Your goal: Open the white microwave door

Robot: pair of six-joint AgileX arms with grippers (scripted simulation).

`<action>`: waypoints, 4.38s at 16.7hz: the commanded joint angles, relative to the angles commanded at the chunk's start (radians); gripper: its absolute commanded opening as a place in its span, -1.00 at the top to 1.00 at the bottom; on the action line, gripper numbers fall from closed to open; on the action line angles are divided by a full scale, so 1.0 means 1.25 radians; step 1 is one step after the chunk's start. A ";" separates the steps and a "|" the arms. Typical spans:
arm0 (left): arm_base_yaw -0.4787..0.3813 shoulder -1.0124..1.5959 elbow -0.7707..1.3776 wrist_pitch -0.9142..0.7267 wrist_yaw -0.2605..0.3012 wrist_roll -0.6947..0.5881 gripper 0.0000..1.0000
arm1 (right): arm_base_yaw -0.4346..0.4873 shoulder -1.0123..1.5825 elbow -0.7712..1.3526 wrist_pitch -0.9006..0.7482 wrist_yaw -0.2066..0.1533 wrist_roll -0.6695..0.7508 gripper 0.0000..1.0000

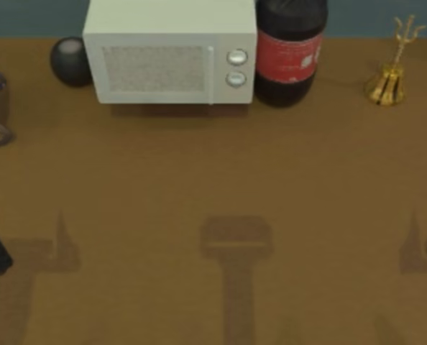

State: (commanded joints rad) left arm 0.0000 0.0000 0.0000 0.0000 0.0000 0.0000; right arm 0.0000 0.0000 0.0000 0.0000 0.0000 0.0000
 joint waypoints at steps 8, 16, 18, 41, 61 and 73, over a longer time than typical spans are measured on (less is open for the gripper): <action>-0.053 0.171 0.167 -0.112 -0.025 -0.041 -1.00 | 0.000 0.000 0.000 0.000 0.000 0.000 -1.00; -0.208 0.795 0.818 -0.427 -0.101 -0.183 -1.00 | 0.000 0.000 0.000 0.000 0.000 0.000 -1.00; -0.252 0.971 1.018 -0.511 -0.122 -0.225 -1.00 | 0.000 0.000 0.000 0.000 0.000 0.000 -1.00; -0.475 1.883 1.956 -0.970 -0.230 -0.429 -1.00 | 0.000 0.000 0.000 0.000 0.000 0.000 -1.00; -0.444 1.969 1.905 -0.823 -0.215 -0.398 0.36 | 0.000 0.000 0.000 0.000 0.000 0.000 -1.00; -0.444 1.969 1.905 -0.823 -0.215 -0.398 1.00 | 0.000 0.000 0.000 0.000 0.000 0.000 -1.00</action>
State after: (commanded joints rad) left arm -0.5551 2.4610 2.3808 -1.0291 -0.2684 -0.4972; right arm 0.0000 0.0000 0.0000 0.0000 0.0000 0.0000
